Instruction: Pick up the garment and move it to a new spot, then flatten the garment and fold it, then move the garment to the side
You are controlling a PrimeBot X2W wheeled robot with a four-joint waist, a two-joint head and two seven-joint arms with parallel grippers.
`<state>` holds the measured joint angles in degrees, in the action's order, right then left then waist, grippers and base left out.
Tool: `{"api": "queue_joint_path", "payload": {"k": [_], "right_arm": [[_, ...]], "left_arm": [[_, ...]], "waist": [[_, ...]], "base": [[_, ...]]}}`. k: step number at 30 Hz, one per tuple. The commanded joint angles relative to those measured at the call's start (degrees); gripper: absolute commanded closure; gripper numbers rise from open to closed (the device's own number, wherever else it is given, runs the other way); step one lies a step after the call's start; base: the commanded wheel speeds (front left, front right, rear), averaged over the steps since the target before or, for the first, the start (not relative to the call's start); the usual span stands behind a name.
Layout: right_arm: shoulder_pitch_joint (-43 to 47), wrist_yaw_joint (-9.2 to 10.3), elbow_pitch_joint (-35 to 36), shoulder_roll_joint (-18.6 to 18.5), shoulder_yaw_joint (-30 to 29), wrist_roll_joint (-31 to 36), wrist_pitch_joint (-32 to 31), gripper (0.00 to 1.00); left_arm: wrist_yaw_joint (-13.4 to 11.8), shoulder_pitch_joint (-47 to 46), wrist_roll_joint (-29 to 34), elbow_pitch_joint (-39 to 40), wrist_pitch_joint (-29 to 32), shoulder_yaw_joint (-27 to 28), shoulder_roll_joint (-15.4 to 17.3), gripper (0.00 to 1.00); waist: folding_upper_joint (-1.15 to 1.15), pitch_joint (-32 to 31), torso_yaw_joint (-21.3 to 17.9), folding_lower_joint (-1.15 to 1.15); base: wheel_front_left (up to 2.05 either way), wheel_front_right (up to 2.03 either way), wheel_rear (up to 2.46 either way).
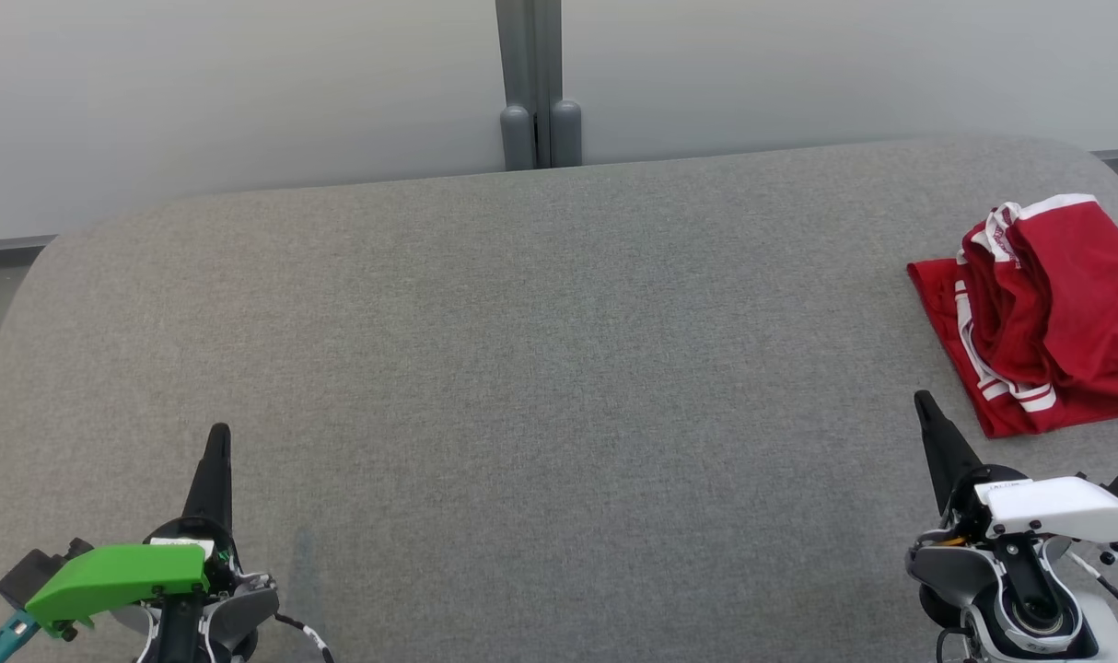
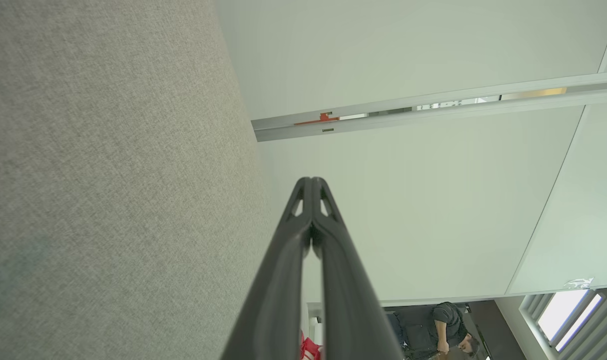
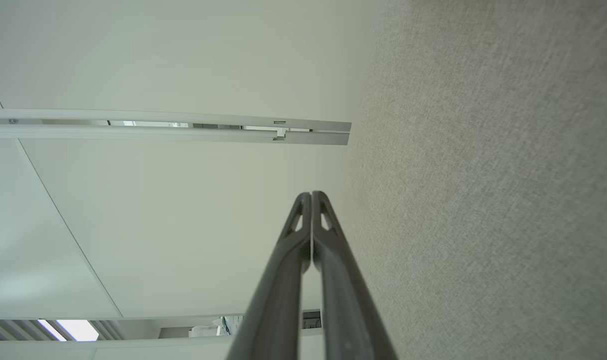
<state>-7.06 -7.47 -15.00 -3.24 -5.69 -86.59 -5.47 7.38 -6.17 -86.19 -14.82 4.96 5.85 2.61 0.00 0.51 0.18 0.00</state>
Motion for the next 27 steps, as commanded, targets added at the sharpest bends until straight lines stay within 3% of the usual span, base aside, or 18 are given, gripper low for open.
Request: {"api": "queue_joint_path", "payload": {"k": [1,15,27], "right_arm": [[0.7,-0.04,0.5,0.0,-0.3,-1.0,-0.3,1.0],[1.2,-0.04,1.2,0.4,-1.0,-6.1,-1.2,1.0],[1.1,-0.04,1.2,0.4,-1.0,-6.0,-1.2,1.0]], "left_arm": [[0.2,-0.1,-1.3,0.5,0.3,0.4,0.4,1.0],[0.2,0.0,-6.5,0.9,1.8,0.8,0.5,1.0],[0.2,0.0,-6.2,0.9,1.8,0.8,0.5,1.0]], "waist": [[0.0,0.0,0.0,0.0],[0.0,-0.3,-0.2,0.0],[0.0,-0.3,-0.2,0.0]], "base": [[0.0,0.0,0.0],[0.0,0.0,0.0],[0.0,0.0,0.0]]}}
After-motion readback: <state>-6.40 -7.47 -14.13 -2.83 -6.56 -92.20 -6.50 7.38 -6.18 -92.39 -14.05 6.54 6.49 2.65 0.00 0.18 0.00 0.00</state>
